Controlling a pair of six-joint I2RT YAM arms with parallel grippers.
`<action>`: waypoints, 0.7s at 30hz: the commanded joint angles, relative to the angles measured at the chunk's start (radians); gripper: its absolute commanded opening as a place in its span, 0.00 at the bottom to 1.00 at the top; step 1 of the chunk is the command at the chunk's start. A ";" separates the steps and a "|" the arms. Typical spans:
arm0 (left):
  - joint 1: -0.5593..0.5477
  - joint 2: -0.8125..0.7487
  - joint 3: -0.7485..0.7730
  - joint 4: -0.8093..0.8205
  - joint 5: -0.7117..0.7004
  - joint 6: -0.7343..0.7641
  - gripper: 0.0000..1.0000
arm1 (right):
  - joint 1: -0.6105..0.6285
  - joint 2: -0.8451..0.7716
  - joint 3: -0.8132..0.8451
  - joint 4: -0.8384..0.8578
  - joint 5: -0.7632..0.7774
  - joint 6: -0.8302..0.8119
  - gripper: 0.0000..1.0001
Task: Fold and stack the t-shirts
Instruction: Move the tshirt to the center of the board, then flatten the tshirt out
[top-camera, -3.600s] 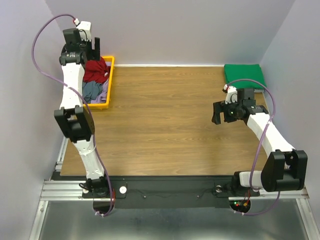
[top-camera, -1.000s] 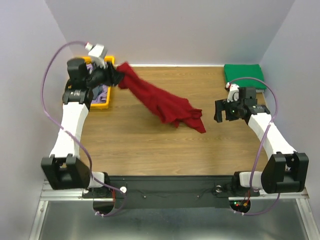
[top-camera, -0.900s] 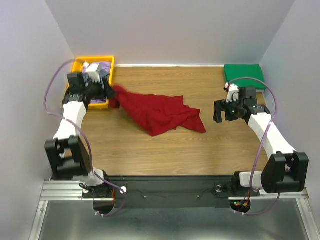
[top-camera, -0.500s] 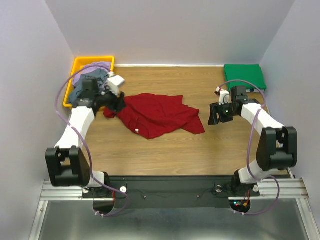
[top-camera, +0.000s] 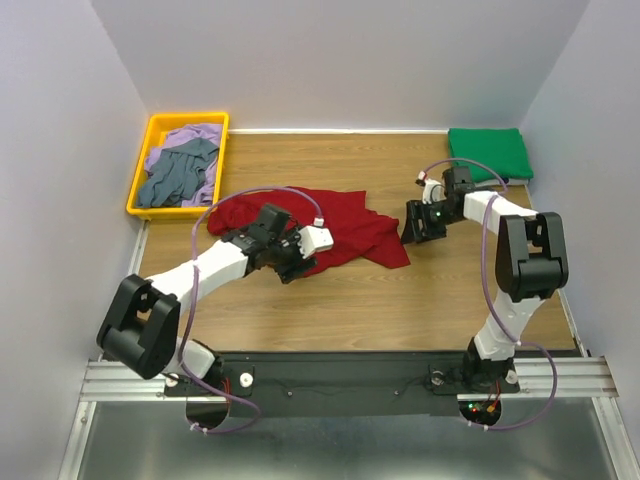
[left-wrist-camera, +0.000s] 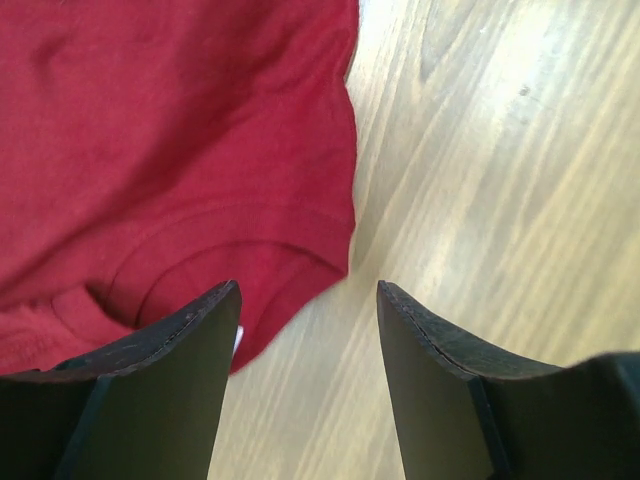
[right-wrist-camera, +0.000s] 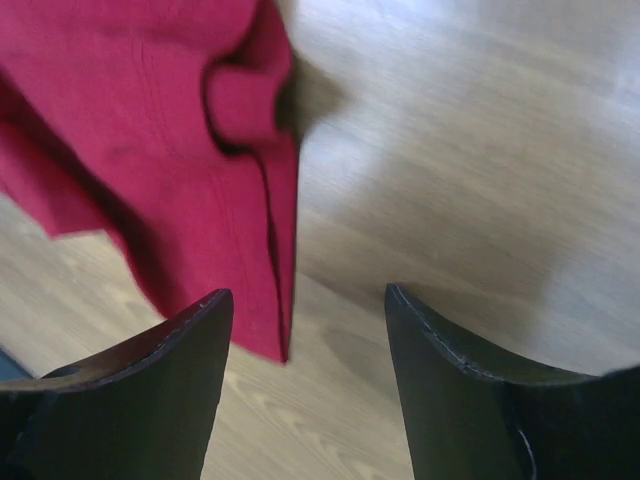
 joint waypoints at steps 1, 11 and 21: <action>-0.067 0.055 -0.013 0.110 -0.133 0.027 0.68 | 0.034 0.055 0.043 0.043 -0.039 0.036 0.68; -0.092 0.100 -0.065 0.147 -0.184 0.078 0.35 | 0.045 0.036 -0.003 0.012 -0.206 0.046 0.15; -0.242 -0.091 0.051 0.144 0.030 0.072 0.58 | 0.094 -0.026 -0.115 -0.037 -0.523 0.049 0.01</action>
